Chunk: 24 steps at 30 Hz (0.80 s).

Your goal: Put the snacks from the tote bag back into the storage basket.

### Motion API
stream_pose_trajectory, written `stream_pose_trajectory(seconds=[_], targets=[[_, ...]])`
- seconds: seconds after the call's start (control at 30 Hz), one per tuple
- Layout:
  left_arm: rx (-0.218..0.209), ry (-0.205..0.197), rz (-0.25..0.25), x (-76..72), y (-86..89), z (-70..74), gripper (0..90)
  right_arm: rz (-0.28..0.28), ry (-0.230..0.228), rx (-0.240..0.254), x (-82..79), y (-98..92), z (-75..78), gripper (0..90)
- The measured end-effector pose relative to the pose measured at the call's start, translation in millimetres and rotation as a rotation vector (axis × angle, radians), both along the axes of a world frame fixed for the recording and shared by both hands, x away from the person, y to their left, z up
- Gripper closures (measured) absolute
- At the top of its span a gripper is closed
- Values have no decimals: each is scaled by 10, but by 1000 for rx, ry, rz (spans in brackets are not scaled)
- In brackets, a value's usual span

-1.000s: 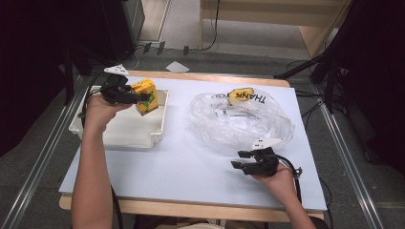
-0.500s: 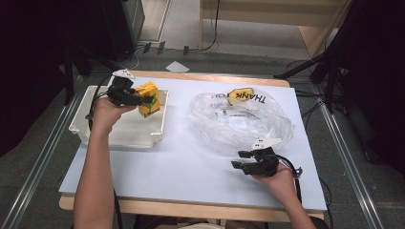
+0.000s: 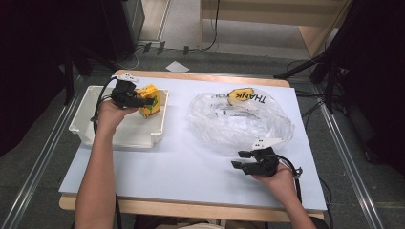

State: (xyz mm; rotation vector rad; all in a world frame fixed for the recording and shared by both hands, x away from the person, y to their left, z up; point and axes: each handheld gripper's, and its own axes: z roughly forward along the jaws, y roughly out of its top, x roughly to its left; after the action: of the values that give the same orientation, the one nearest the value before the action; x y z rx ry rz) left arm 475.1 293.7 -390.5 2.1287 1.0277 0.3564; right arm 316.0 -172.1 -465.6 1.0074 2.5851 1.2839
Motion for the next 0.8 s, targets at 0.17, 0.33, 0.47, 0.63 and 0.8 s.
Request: stream_pose_trajectory(seconds=[0.17,0.33,0.47,0.63,0.8], targets=[[5,12,9,36,-10,-75,522,2,2,0,-1,2,-1,481],[14,-5,19,50,-66,-113,522,1,3,0,1,2,-3,481],[2,-34,15,51,-82,-147,521,2,-1,1,-1,1,0,481],[-16,-51,14,55,-85,-201,519,3,3,0,-1,5,-3,481],[-9,-47,5,50,-88,-208,511,0,6,-3,-2,10,-4,481]])
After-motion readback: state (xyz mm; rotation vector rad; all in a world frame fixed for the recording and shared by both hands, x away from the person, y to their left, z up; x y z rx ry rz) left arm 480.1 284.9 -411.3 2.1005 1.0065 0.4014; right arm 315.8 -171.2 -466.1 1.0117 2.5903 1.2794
